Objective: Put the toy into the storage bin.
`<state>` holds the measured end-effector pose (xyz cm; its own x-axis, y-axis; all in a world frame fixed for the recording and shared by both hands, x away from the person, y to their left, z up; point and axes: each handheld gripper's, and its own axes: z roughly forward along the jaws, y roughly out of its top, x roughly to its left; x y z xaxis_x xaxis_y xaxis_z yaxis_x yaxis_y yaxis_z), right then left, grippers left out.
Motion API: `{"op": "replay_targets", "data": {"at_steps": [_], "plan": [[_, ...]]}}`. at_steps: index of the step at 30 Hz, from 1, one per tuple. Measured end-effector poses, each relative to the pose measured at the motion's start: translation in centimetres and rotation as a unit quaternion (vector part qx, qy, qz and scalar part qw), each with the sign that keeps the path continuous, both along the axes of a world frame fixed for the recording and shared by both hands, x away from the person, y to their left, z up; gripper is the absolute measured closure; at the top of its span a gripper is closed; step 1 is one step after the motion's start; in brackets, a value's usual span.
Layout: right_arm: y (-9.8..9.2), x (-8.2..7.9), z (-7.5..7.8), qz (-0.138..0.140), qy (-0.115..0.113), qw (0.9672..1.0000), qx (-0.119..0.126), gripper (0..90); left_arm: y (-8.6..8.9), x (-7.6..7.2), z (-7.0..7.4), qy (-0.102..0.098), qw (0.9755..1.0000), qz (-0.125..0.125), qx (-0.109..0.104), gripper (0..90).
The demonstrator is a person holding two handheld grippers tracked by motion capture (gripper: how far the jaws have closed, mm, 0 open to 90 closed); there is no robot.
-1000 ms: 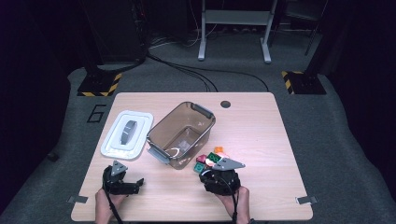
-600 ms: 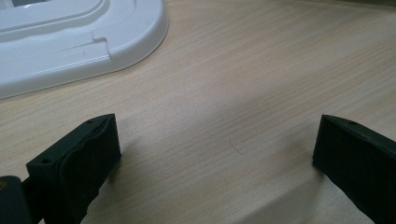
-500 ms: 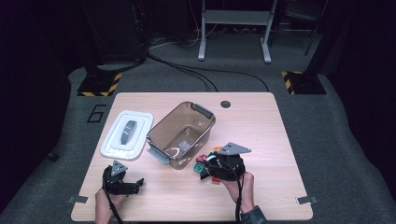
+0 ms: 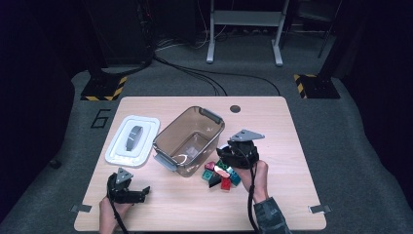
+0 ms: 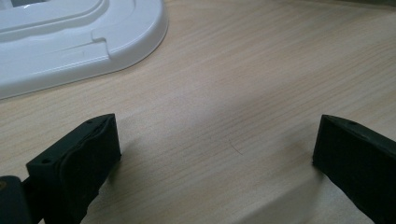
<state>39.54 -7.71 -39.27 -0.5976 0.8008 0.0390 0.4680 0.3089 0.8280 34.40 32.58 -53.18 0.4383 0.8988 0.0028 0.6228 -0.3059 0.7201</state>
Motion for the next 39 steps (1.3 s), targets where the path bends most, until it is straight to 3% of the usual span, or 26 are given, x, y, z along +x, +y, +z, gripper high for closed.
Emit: {"op": "replay_targets", "data": {"at_steps": [17,39], "plan": [[-1.8,3.4,2.5,-0.033,-0.019,0.9993,-0.005,47.6,0.0,0.0,0.0,0.001,1.0000,-0.003,0.002,0.4],[-1.0,8.1,5.4,-0.047,-0.044,0.9976,-0.025,47.6,0.0,0.0,0.0,0.002,1.0000,-0.001,-0.001,0.4]]}}
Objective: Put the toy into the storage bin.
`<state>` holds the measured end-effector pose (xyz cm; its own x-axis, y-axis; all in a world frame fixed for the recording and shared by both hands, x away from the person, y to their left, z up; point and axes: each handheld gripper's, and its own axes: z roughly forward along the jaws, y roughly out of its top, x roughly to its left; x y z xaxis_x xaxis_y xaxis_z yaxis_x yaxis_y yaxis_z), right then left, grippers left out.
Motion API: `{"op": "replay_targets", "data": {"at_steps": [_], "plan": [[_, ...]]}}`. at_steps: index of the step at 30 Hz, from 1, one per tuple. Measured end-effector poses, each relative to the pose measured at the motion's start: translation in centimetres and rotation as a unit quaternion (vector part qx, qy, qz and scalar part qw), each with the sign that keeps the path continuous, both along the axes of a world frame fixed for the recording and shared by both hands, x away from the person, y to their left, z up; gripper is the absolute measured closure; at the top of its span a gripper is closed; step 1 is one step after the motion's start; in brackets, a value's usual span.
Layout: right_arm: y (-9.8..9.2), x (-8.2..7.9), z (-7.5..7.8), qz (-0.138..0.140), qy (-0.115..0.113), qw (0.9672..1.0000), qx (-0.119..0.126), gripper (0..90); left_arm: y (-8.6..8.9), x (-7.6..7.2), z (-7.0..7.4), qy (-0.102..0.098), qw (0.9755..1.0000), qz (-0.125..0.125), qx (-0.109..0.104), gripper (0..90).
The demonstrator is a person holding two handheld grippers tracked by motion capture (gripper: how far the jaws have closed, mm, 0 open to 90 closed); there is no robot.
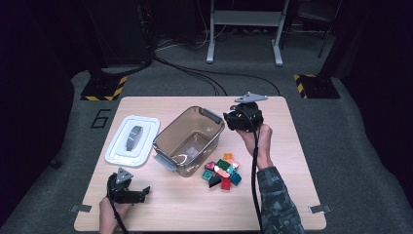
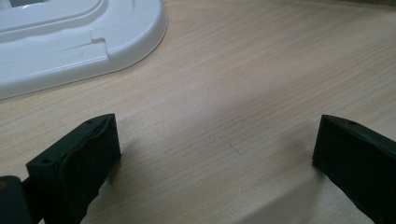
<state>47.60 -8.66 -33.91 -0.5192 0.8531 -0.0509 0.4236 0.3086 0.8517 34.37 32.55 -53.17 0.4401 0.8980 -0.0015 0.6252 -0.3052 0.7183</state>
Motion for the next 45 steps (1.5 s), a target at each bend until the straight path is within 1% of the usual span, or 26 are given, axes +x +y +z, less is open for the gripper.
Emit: {"op": "replay_targets", "data": {"at_steps": [7,11,12,15,17,21,22,24,27,28,29,30,31,32,34,35,36,39,42,43,45], "plan": [[2.1,1.1,-0.2,0.018,0.006,0.9998,-0.004,47.5,0.0,0.0,0.0,0.000,1.0000,0.000,0.000,0.5],[3.4,1.5,-0.4,0.034,0.006,0.9994,-0.005,47.6,0.0,0.0,0.0,0.000,1.0000,0.000,0.000,0.5],[3.8,1.7,-0.5,0.043,0.004,0.9991,-0.008,47.6,0.0,0.0,0.0,0.000,1.0000,0.000,0.000,0.5],[4.9,1.9,-0.9,0.054,0.010,0.9984,-0.012,47.6,0.0,0.0,0.0,0.000,1.0000,0.000,0.000,0.5],[5.6,2.1,-1.3,0.061,0.019,0.9979,-0.015,47.5,0.0,0.0,0.0,0.000,1.0000,0.000,0.000,0.5],[6.4,2.6,-2.2,0.078,0.028,0.9964,-0.020,47.5,0.0,0.0,0.0,0.000,1.0000,0.000,0.000,0.5],[6.5,2.8,-2.4,0.082,0.027,0.9961,-0.020,47.5,0.0,0.0,0.0,0.000,1.0000,0.000,0.000,0.5],[6.8,2.8,-2.8,0.085,0.040,0.9955,-0.012,47.5,0.0,0.0,0.0,0.000,1.0000,0.000,0.000,0.5],[6.9,2.7,-3.2,0.091,0.052,0.9944,-0.012,47.4,0.0,0.0,0.0,0.000,1.0000,0.000,0.000,0.5],[6.8,2.7,-3.3,0.097,0.050,0.9939,-0.019,47.4,0.0,0.0,0.0,0.000,1.0000,0.000,0.000,0.5],[6.9,2.5,-3.4,0.097,0.057,0.9935,-0.017,47.4,0.0,0.0,0.0,0.000,1.0000,0.000,0.000,0.5],[6.9,2.5,-3.5,0.101,0.056,0.9932,-0.018,47.4,0.0,0.0,0.0,0.000,1.0000,0.000,0.000,0.5],[6.8,2.3,-3.6,0.103,0.061,0.9926,-0.022,47.4,0.0,0.0,0.0,0.000,1.0000,0.000,0.000,0.5],[6.7,2.3,-3.7,0.108,0.060,0.9920,-0.025,47.3,0.0,0.0,0.0,0.000,1.0000,0.000,0.000,0.5],[6.6,2.1,-3.9,0.112,0.066,0.9912,-0.026,47.3,0.0,0.0,0.0,0.000,1.0000,0.000,0.000,0.5],[6.4,2.1,-3.9,0.115,0.063,0.9909,-0.029,47.3,0.0,0.0,0.0,0.000,1.0000,0.000,0.000,0.5],[6.3,2.0,-4.0,0.117,0.067,0.9905,-0.029,47.3,0.0,0.0,0.0,0.000,1.0000,0.000,0.000,0.5],[6.1,1.7,-4.2,0.117,0.071,0.9902,-0.029,47.3,0.0,0.0,0.0,0.000,1.0000,0.000,0.000,0.5],[6.0,1.5,-4.4,0.130,0.073,0.9882,-0.035,47.2,0.0,0.0,0.0,0.000,1.0000,0.000,0.000,0.5],[5.9,1.5,-4.5,0.140,0.072,0.9869,-0.036,47.2,0.0,0.0,0.0,0.000,1.0000,0.000,0.000,0.5],[5.8,1.4,-4.6,0.142,0.075,0.9865,-0.034,47.1,0.0,0.0,0.0,0.000,1.0000,0.000,0.000,0.5]]}}
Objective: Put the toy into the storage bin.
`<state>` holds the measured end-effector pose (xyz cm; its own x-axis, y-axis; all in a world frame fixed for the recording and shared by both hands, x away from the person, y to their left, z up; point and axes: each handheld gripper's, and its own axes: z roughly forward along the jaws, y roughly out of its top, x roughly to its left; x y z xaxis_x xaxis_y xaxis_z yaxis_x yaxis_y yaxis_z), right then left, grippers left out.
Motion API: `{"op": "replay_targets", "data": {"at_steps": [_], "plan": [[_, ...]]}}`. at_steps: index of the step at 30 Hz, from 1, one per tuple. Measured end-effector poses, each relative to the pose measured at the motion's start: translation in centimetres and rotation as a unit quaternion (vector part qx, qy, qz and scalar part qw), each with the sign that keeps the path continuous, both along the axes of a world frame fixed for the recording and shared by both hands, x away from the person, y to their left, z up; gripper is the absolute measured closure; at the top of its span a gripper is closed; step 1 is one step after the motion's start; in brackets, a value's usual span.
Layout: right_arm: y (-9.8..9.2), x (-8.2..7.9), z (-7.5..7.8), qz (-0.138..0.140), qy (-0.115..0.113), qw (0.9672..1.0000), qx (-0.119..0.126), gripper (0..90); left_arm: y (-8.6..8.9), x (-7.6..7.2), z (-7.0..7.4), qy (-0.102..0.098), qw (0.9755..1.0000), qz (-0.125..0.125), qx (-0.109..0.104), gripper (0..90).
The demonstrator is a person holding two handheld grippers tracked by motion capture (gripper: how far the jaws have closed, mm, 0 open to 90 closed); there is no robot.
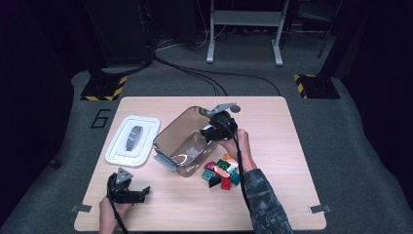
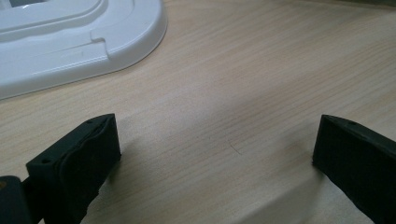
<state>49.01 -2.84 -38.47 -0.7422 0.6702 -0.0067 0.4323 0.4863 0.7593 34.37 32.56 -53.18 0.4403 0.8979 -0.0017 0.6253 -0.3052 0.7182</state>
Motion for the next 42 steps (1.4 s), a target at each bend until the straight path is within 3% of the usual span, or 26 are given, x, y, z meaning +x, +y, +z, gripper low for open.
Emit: {"op": "replay_targets", "data": {"at_steps": [15,22,25,31,36,42], "plan": [[-0.5,-0.2,-0.5,0.033,0.022,0.9988,-0.027,46.9,0.0,0.0,0.0,0.000,1.0000,0.001,-0.002,0.5],[-0.3,-0.3,-0.5,0.035,0.031,0.9981,-0.040,45.8,0.0,0.0,0.0,0.000,1.0000,0.002,-0.003,0.6],[-0.4,-0.2,-0.7,0.029,0.038,0.9979,-0.044,41.2,0.0,0.0,0.0,-0.001,1.0000,0.001,-0.003,0.6],[-1.2,-0.6,0.0,0.016,0.028,0.9993,-0.016,30.5,0.0,0.0,0.0,-0.002,1.0000,0.001,-0.005,0.7],[-2.8,-1.8,1.1,-0.004,0.012,0.9997,0.022,17.8,0.0,0.0,0.0,-0.002,1.0000,0.002,-0.005,0.7],[-4.5,-3.6,1.5,-0.028,-0.010,0.9993,0.023,12.8,0.0,0.0,0.0,-0.003,1.0000,0.000,-0.002,0.7]]}}
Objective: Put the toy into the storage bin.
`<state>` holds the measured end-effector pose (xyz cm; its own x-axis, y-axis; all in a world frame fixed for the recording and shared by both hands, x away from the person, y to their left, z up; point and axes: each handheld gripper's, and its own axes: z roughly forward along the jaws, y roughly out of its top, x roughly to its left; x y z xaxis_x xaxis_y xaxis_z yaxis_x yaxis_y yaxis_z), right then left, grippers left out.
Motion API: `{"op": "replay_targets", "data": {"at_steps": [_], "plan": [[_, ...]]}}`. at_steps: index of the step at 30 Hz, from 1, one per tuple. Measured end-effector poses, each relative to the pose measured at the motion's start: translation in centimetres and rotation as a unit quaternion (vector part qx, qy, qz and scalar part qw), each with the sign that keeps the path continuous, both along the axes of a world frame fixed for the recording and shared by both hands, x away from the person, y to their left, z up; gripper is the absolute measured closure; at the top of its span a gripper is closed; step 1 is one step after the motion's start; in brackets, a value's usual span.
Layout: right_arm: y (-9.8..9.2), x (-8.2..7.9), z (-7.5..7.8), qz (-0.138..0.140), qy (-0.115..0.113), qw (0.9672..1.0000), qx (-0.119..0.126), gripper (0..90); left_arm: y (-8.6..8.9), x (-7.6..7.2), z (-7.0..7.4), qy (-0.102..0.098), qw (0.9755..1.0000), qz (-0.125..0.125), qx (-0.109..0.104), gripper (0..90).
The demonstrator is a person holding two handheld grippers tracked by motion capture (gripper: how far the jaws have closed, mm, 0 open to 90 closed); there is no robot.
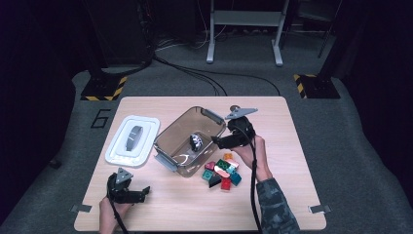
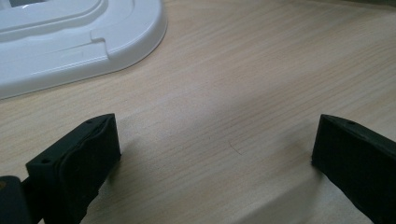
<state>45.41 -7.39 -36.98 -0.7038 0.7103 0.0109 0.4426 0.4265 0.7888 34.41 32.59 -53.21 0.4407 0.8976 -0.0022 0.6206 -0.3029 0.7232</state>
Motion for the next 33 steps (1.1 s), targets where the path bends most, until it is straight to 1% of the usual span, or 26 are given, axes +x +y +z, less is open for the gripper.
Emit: {"op": "replay_targets", "data": {"at_steps": [3,11,16,19,21,23,24,26,28,29,30,31,32,33], "plan": [[-0.7,-0.6,-0.5,-0.009,0.000,1.0000,-0.005,11.4,0.0,0.0,0.0,0.000,1.0000,0.000,0.000,0.7],[-2.6,-1.9,-2.2,-0.031,0.010,0.9995,0.001,8.3,0.0,0.0,0.0,0.000,1.0000,0.000,0.000,0.7],[-3.5,-2.5,-3.4,-0.045,0.014,0.9989,-0.003,5.5,0.0,0.0,0.0,0.000,1.0000,0.000,0.000,0.7],[-4.1,-2.8,-4.3,-0.054,0.026,0.9982,-0.002,1.5,0.0,0.0,0.0,0.001,1.0000,-0.001,0.001,0.7],[-4.3,-3.0,-4.9,-0.063,0.032,0.9975,-0.007,0.0,0.0,0.0,0.0,0.000,1.0000,0.000,0.000,0.7],[-4.5,-3.0,-5.7,-0.064,0.042,0.9971,-0.007,0.0,0.0,0.0,0.0,0.000,1.0000,0.000,0.000,0.7],[-4.6,-3.0,-6.1,-0.065,0.043,0.9968,-0.012,0.0,0.0,0.0,0.0,0.000,1.0000,0.000,0.000,0.7],[-4.7,-3.2,-6.8,-0.072,0.053,0.9959,-0.010,0.4,0.0,0.0,0.0,0.000,1.0000,0.000,0.000,0.7],[-4.8,-3.2,-7.6,-0.073,0.044,0.9962,-0.016,5.7,-0.1,0.0,0.0,0.001,1.0000,0.002,-0.003,0.7],[-4.8,-3.2,-7.9,-0.072,0.045,0.9962,-0.016,10.6,0.0,0.0,0.0,0.001,1.0000,0.001,-0.002,0.7],[-4.8,-3.2,-8.3,-0.079,0.046,0.9957,-0.018,17.3,-0.1,0.0,0.0,0.001,1.0000,0.002,-0.003,0.7],[-4.7,-3.2,-8.6,-0.077,0.052,0.9954,-0.023,22.2,-0.1,0.0,0.0,0.001,1.0000,0.002,-0.003,0.7],[-4.7,-3.0,-9.1,-0.069,0.048,0.9961,-0.027,28.4,-0.1,0.0,0.0,0.001,1.0000,0.002,-0.003,0.7],[-4.6,-2.9,-9.5,-0.074,0.056,0.9953,-0.026,34.7,-0.1,0.0,0.0,0.001,1.0000,0.002,-0.003,0.7]]}}
